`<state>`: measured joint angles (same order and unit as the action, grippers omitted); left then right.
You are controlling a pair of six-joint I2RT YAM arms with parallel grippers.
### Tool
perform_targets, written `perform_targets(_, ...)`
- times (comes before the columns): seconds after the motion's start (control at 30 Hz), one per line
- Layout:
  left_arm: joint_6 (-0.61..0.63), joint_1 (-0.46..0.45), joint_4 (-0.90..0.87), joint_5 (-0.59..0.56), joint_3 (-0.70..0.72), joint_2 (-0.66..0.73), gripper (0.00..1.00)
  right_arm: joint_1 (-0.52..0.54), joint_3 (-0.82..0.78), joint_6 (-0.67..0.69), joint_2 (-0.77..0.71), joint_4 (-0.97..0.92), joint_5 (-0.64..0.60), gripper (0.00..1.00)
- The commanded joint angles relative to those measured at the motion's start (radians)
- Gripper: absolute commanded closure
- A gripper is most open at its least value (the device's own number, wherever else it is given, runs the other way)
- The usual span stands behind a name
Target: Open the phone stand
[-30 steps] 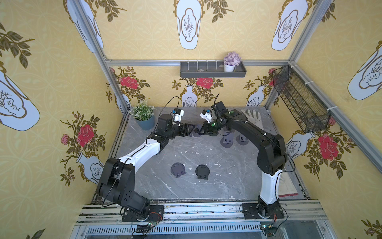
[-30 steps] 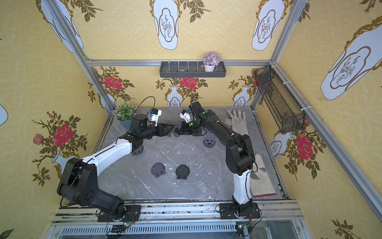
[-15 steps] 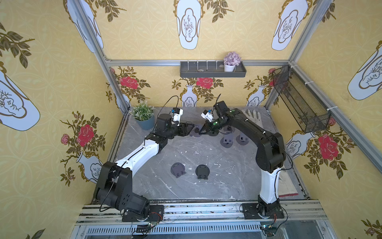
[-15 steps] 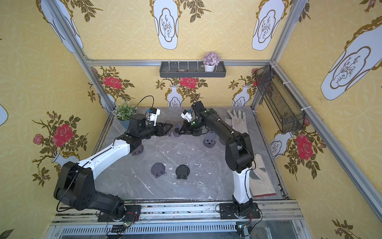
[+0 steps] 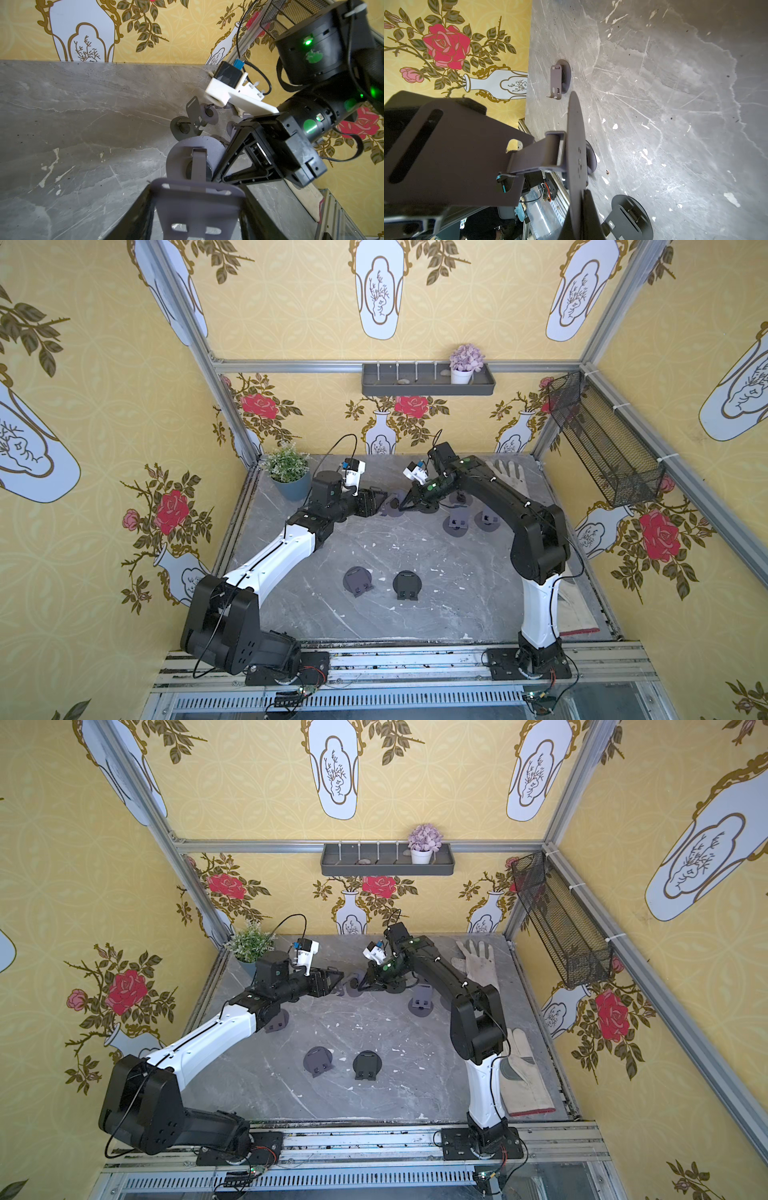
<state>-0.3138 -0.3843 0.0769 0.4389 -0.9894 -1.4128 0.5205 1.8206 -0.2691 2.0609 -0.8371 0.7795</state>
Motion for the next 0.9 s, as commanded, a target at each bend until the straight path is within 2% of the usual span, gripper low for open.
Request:
perform_targets(0.0, 0.008, 0.010, 0.080, 0.029, 0.006, 0.037, 0.81, -0.094, -0.004, -0.080, 0.022, -0.077, -0.442, 1.00)
perform_targets(0.23, 0.003, 0.012, 0.090, 0.035, 0.016, 0.034, 0.81, -0.078, 0.018, -0.055, 0.018, -0.073, -0.422, 1.00)
perform_targets(0.67, -0.013, 0.011, 0.124, 0.049, -0.009, -0.030, 0.80, 0.078, 0.040, 0.033, -0.059, -0.002, -0.405, 0.98)
perform_targets(0.77, -0.012, 0.012, 0.126, 0.045, -0.027, -0.049, 0.80, 0.092, 0.034, 0.036, -0.078, 0.003, -0.421, 0.93)
perform_targets(0.87, -0.007, 0.012, 0.122, 0.032, -0.039, -0.067, 0.81, 0.092, 0.035, 0.037, -0.096, 0.004, -0.435, 0.75)
